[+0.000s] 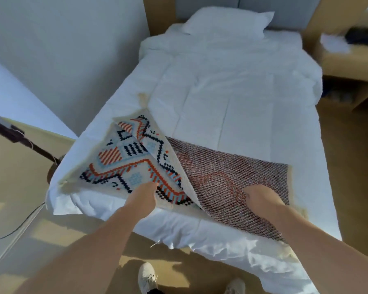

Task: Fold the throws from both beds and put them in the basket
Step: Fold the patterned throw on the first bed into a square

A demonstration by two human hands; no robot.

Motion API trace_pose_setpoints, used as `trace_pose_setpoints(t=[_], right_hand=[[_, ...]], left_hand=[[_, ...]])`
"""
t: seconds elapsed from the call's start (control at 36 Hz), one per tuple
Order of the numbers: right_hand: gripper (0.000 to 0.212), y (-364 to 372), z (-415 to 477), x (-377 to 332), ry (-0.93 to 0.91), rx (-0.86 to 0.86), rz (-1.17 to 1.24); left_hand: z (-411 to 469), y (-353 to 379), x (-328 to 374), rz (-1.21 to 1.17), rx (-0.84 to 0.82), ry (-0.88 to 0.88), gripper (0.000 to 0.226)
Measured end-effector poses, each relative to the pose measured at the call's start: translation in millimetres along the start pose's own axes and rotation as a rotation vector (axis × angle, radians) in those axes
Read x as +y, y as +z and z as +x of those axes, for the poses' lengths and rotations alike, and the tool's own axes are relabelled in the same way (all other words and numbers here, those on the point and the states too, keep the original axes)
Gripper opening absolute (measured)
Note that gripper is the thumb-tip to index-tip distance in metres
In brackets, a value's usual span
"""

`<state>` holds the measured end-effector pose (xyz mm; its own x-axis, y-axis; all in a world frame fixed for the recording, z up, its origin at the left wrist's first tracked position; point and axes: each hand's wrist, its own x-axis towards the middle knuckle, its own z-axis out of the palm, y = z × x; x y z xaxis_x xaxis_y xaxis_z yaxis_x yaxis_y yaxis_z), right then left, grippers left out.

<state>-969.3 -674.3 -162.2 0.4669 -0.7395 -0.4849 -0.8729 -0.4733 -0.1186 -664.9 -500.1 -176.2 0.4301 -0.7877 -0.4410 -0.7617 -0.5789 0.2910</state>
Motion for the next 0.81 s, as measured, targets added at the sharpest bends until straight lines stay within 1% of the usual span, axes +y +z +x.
trace_pose_setpoints(t=[0.17, 0.33, 0.39, 0.44, 0.53, 0.64, 0.75, 0.81], right_hand=[[0.022, -4, 21, -84, 0.037, 0.054, 0.059], [0.025, -2, 46, -182, -0.025, 0.049, 0.043], [0.032, -5, 51, -211, -0.053, 0.061, 0.032], [0.032, -7, 57, -232, -0.070, 0.064, 0.027], [0.021, -10, 72, -248, -0.079, 0.064, 0.010], [0.027, -14, 102, -254, -0.080, 0.051, 0.022], [0.031, -22, 139, -257, -0.089, 0.023, 0.054], [0.032, -23, 155, -260, -0.074, 0.000, 0.064]], left_hand=[[9, -52, -81, -0.054, 0.025, 0.044, 0.049], [19, -100, -149, 0.012, 0.096, 0.093, 0.041], [25, -113, -166, 0.001, 0.103, 0.092, 0.042], [35, -122, -180, 0.000, 0.106, 0.095, 0.045], [50, -135, -192, 0.022, 0.077, 0.085, 0.048], [75, -148, -195, 0.045, 0.049, 0.092, 0.047], [94, -154, -195, 0.090, 0.058, 0.107, 0.046], [104, -158, -193, 0.115, 0.068, 0.142, 0.039]])
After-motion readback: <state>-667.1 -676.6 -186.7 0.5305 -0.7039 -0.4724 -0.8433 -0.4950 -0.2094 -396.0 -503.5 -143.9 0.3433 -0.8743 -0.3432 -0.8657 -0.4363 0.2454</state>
